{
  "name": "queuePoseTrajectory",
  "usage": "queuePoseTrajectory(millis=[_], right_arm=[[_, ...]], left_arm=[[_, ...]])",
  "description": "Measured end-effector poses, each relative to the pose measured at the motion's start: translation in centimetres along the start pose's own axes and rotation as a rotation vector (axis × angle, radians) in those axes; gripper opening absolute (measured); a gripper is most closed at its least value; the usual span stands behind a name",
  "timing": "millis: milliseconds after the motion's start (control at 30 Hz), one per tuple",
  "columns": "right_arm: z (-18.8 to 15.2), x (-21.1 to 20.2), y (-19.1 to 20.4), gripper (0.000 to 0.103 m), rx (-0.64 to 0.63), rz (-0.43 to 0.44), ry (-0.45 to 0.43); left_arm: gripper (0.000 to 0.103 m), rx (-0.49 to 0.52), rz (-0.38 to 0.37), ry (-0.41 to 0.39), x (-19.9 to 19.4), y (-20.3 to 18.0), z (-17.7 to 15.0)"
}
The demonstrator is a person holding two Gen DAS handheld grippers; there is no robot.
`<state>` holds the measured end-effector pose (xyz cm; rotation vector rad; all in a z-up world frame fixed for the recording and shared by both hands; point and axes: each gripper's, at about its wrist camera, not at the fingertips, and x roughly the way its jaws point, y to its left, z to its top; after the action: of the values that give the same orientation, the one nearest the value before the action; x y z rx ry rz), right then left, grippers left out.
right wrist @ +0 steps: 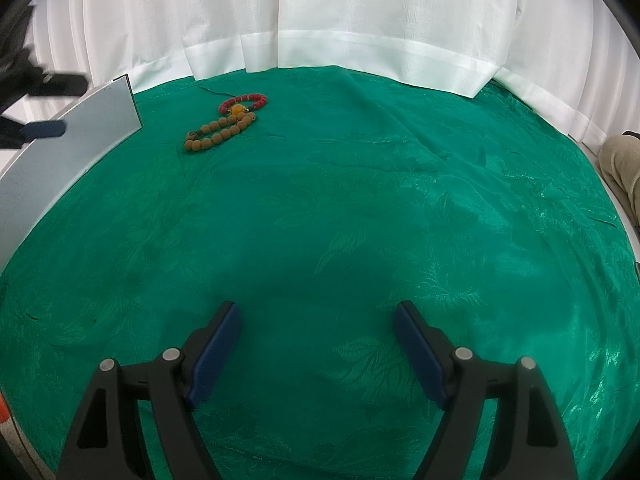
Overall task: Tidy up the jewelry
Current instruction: 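Move the left tool toward the red bead bracelet with yellow bead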
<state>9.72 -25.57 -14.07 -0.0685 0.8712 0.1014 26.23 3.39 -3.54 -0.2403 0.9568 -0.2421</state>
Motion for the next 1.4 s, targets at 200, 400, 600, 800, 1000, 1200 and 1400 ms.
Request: queuePoseTrajectory(millis=[200, 400, 600, 800, 1000, 1200, 1400], right_arm=[[0.0, 0.0, 0.0, 0.082, 0.0, 0.0, 0.001], [0.0, 0.0, 0.1, 0.083, 0.001, 0.0, 0.001], [0.0, 0.0, 0.1, 0.083, 0.002, -0.006, 0.004], [-0.1, 0.0, 0.2, 0.083, 0.002, -0.007, 0.004], [-0.1, 0.0, 0.2, 0.083, 0.003, -0.007, 0.004], [-0.1, 0.0, 0.2, 0.084, 0.004, -0.008, 0.004], [-0.1, 0.0, 0.2, 0.084, 0.004, -0.009, 0.004]], left_arm=[[0.102, 0.048, 0.026, 0.07, 4.9, -1.2, 2.5], [0.102, 0.124, 0.082, 0.066, 9.7, -4.1, 6.5], [0.101, 0.077, 0.202, 0.043, 14.3, -4.1, 10.3], [0.101, 0.014, 0.259, 0.146, 19.7, -2.0, 10.5], [0.102, 0.121, 0.276, 0.15, 18.7, -2.2, 7.9], [0.102, 0.165, 0.252, 0.188, 14.5, -1.3, 2.9], [0.102, 0.175, 0.245, 0.227, 9.3, -0.8, -3.4]])
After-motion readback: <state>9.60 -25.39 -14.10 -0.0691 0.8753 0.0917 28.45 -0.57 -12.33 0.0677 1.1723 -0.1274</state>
